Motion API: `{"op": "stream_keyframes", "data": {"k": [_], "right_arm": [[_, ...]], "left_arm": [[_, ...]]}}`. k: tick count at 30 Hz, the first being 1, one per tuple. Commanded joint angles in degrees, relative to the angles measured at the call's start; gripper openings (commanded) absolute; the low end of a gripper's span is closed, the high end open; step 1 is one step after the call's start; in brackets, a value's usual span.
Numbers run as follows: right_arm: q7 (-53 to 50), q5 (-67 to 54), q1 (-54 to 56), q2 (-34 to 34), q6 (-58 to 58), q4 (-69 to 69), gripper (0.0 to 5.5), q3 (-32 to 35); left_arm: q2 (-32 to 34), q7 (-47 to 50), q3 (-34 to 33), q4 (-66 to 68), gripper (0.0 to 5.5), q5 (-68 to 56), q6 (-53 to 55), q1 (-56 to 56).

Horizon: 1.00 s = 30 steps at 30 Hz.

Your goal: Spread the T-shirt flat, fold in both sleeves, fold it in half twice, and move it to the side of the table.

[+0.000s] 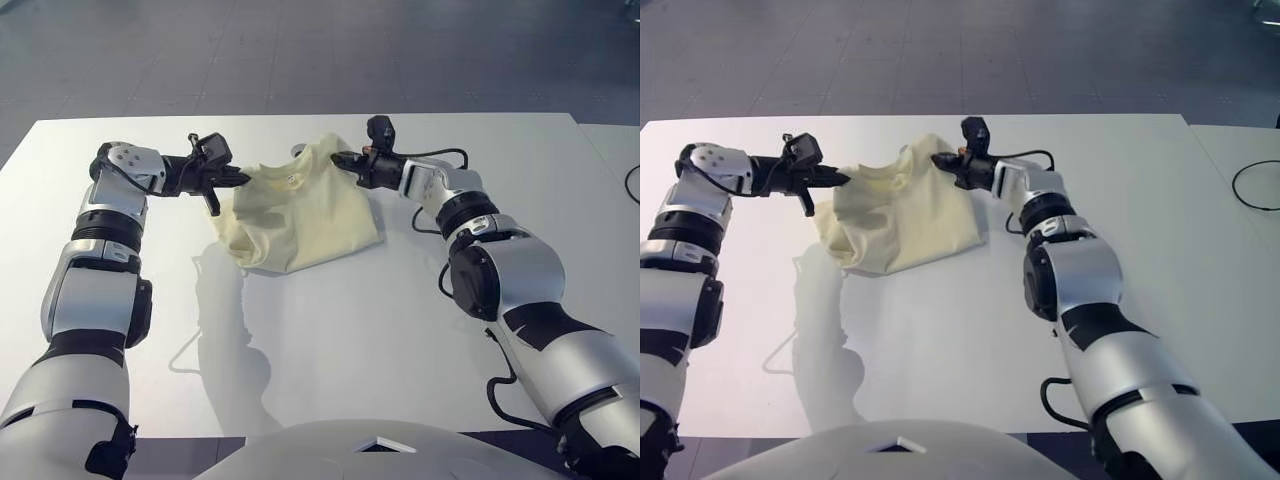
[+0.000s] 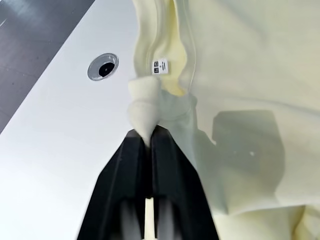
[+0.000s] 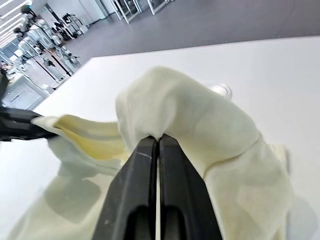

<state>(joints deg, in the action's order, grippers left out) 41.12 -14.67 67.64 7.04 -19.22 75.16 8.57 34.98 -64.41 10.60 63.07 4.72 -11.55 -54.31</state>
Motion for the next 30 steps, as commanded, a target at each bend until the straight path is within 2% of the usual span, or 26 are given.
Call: {"op": "stream_keyframes", "data": {"k": [1, 2, 3, 8, 11, 15, 19, 23, 26, 30], "right_arm": [[-5.18, 1.89, 1.26, -0.09, 1.63, 1.28, 0.24, 1.44], [-6.39, 2.56, 0.92, 0.08, 2.05, 1.44, 0.32, 1.5], [-7.25, 2.88, 0.59, 0.29, 2.24, 1.58, 0.47, 1.83], [-6.84, 1.59, 1.24, 2.9, 2.93, 1.02, 1.27, 5.25], [-3.16, 0.77, 2.27, 6.02, 3.13, -0.37, 1.71, 6.66], [0.62, 4.3, 0.23, 9.31, 5.96, -3.36, 2.44, 3.48], [2.65, 8.57, -4.98, 8.39, 10.34, -6.65, 3.11, -1.69], [0.28, 11.33, -7.59, 4.13, 13.94, -6.87, 3.82, -4.86], [-0.82, 13.29, -9.04, 2.18, 16.4, -6.98, 4.28, -6.94], [-1.9, 16.89, -13.57, 0.87, 19.73, -6.32, 4.92, -10.56]], "left_arm": [[0.61, 2.41, 1.5, 3.29, 0.0, 3.92, -0.64, -1.59], [0.15, 3.12, 1.92, 3.91, 0.0, 4.82, -0.41, -1.68], [-0.57, 4.86, 2.24, 4.44, 0.33, 5.65, -0.31, -1.75], [-2.35, 12.59, -0.62, 4.69, 1.11, 4.7, -0.94, -3.23], [-0.75, 18.45, -3.53, 3.8, 1.56, 3.57, -0.69, -4.53], [3.03, 22.51, -3.89, -1.73, 2.33, 5.48, -2.07, -2.33], [-1.17, 25.53, -4.77, -24.09, 3.01, 2.47, 5.3, 8.49], [-11.49, 31.72, 1.11, -48.71, 3.75, 4.3, 15.6, 23.14], [-14.32, 33.85, 5.24, -54.6, 4.23, 7.81, 18.81, 28.7], [-12.9, 34.32, 7.11, -62.11, 4.9, 11.52, 24.33, 34.97]]}}
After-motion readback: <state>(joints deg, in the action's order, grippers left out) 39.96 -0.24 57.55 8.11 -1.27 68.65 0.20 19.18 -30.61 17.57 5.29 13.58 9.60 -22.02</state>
